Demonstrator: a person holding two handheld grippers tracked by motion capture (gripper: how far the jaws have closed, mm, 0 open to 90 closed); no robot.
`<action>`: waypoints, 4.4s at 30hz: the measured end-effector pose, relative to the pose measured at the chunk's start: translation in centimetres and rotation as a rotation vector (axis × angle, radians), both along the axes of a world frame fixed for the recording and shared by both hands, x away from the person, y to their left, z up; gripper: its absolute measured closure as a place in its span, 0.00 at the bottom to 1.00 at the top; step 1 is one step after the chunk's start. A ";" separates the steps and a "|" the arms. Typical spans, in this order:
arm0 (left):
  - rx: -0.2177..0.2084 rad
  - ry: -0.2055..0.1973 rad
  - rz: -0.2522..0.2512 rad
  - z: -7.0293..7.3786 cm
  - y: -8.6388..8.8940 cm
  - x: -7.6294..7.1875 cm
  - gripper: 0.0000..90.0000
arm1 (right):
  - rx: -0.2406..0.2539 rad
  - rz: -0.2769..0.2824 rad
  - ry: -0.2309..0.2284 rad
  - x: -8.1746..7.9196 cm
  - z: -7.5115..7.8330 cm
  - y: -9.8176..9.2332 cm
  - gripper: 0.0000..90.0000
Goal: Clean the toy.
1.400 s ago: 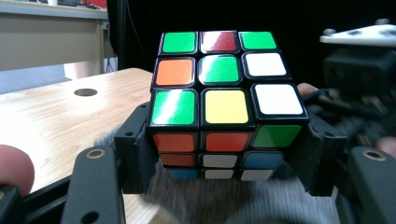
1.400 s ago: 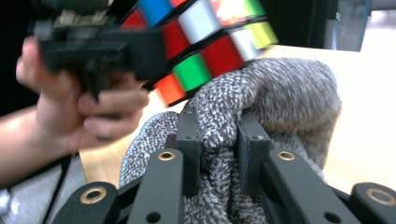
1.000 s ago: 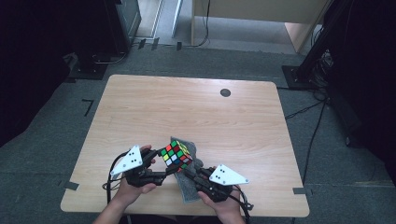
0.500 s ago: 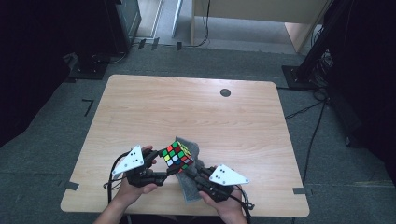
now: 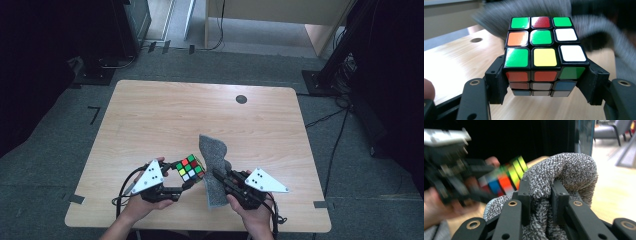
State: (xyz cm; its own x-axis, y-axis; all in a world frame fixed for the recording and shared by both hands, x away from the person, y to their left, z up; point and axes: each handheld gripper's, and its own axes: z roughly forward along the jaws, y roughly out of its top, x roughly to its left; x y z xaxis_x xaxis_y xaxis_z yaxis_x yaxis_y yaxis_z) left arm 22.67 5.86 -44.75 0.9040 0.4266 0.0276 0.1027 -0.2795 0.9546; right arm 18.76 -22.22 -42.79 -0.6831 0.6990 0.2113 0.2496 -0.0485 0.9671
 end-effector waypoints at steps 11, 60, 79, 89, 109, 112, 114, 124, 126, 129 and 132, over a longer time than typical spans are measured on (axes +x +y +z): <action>-0.064 0.012 -0.022 0.5 0.5 0.0 0.38 | 0.072 0.060 0.156 1.1 -2.0 -0.3 0.83; -0.222 0.333 0.089 0.5 1.6 2.7 0.38 | -0.228 -0.041 -0.039 0.6 -3.8 5.2 0.23; -0.216 0.467 0.037 -0.1 0.2 3.0 0.37 | -0.300 -0.145 -0.116 -0.3 -4.0 6.8 0.39; -0.074 0.198 0.146 -0.3 2.1 3.0 0.19 | -0.315 -0.115 0.063 1.3 -3.4 4.2 0.39; 0.284 -0.276 0.168 -3.5 -2.7 -0.6 0.22 | -0.283 -0.024 0.347 1.8 -1.4 4.8 0.38; 0.291 -0.318 0.154 -3.7 -2.7 -0.8 0.31 | -0.270 -0.014 0.365 1.9 -1.5 5.1 0.38; 0.303 -0.332 0.146 -4.0 -2.8 -0.9 0.37 | -0.265 -0.012 0.370 2.0 -1.7 5.1 0.38; 0.227 -0.181 0.220 -4.0 -0.4 1.1 0.38 | -0.101 0.052 0.336 2.8 -0.9 2.2 0.21; 0.195 -0.144 0.233 -3.8 0.4 1.5 0.38 | -0.111 -0.001 0.295 3.1 -0.9 0.7 0.20; 0.151 -0.097 0.241 -3.3 1.2 1.9 0.38 | -0.218 -0.134 0.256 3.7 -1.7 -1.4 0.21; 0.123 -0.056 0.242 -3.2 1.5 2.1 0.38 | -0.245 -0.193 0.303 4.6 -3.4 -3.2 0.23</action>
State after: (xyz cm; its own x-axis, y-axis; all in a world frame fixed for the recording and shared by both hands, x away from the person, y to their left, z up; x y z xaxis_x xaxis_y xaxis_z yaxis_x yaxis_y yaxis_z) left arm 24.81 7.37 -47.92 0.7719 0.6202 0.1396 0.1288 -0.3676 0.9210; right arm 23.32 -25.40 -46.21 -0.4674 0.8625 0.1941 0.5330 0.0999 0.8402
